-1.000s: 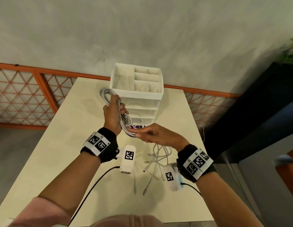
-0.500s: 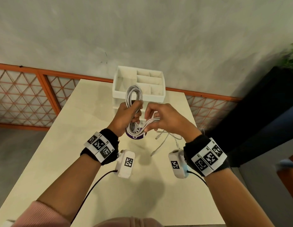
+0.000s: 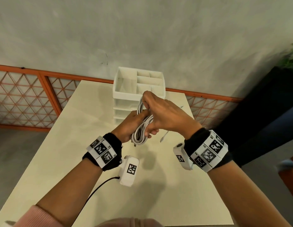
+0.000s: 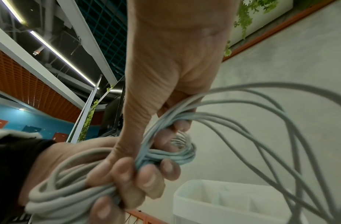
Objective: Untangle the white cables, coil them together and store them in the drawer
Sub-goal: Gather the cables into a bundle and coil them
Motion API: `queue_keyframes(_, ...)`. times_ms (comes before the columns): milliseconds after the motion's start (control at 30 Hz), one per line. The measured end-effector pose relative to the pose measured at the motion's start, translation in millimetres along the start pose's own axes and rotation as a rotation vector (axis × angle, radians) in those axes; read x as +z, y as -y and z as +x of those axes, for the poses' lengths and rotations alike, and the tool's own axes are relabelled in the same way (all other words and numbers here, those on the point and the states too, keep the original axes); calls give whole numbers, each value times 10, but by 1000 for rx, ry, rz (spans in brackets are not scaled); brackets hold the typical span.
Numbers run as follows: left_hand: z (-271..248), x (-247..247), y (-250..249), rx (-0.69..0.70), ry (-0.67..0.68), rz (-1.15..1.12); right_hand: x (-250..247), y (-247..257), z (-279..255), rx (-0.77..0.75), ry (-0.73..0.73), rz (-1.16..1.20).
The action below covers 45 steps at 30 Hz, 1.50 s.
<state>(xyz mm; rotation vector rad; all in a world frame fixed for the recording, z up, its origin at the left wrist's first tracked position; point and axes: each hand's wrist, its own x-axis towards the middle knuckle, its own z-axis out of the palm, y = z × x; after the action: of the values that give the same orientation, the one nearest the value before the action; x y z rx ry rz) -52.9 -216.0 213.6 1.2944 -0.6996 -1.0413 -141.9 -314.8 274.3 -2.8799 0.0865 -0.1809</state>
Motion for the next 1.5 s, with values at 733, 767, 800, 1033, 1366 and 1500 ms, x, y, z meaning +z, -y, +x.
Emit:
queue_keyframes(733,8,-12,183,148,62,189,23,-234,-141,241,-36,237)
queue_keyframes(767,-4,6,184,156,80,201,31,-240,-135,236,-44,251)
queue_keyframes(800,-9,20,192,151,95,201,33,-243,-132,230,-50,262)
queue_keyframes(1033,11,-106,302,47,381,-20,3,-255,-101,198,-24,233)
queue_keyframes(1366,23,-262,209,-2,378,157,-149,-381,-156,316,214,327)
queue_keyframes(1500,27,-292,258,-25,328,178,-243,-426,-184,290,448,209)
